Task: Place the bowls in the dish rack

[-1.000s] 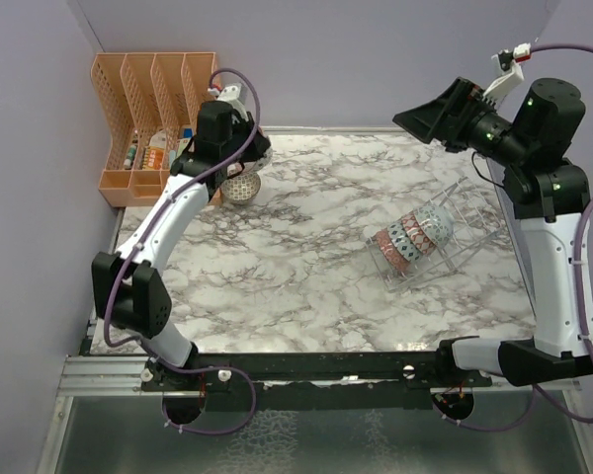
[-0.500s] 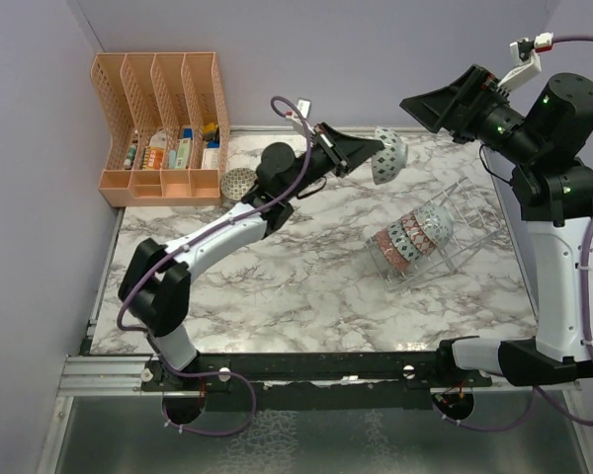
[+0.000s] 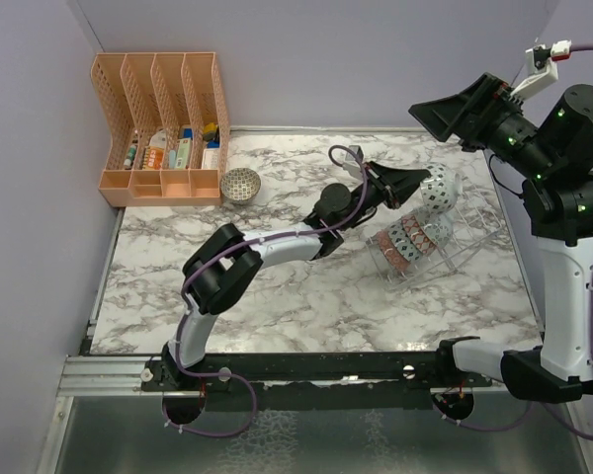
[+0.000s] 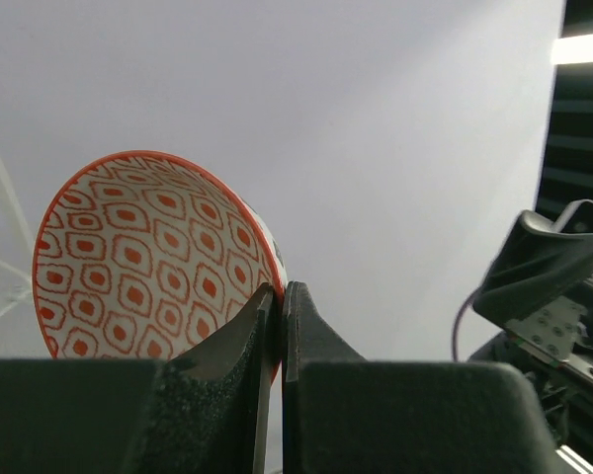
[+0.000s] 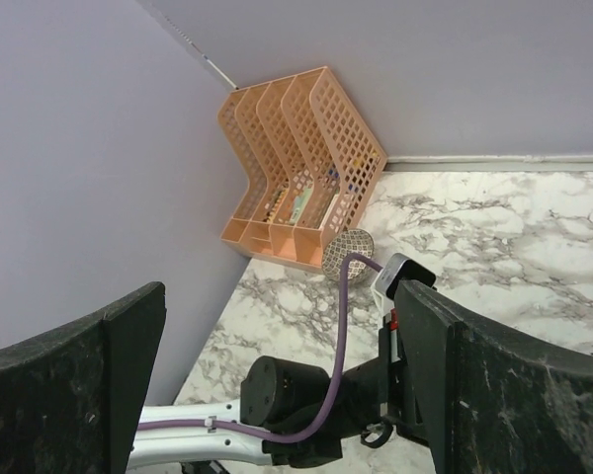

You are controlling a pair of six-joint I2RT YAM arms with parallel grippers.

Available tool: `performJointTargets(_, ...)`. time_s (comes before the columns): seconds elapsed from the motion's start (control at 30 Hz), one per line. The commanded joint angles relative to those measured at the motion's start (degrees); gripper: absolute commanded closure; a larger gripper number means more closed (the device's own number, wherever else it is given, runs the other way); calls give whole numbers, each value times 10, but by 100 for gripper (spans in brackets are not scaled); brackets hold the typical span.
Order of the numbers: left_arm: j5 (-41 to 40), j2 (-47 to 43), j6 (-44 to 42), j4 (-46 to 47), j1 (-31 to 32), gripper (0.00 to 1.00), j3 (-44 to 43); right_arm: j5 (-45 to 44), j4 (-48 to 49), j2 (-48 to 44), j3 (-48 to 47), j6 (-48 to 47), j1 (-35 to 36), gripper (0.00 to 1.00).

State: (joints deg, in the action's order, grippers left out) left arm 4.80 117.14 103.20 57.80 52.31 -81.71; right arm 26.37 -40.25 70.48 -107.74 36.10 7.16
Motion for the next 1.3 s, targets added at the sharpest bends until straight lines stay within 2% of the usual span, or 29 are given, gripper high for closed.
performJointTargets(0.0,-64,7,65,101,20,100,-48,-14,-26,-8,-11,-21,1,1)
performJointTargets(0.4,-114,43,127,69,55,100,-47,-22,-41,-18,0,-39,1,1)
performJointTargets(0.7,-127,99,157,75,63,100,-96,-36,-58,-17,-7,-55,1,1)
performJointTargets(1.27,-147,93,183,27,63,100,-44,-34,-56,-19,12,-59,1,1)
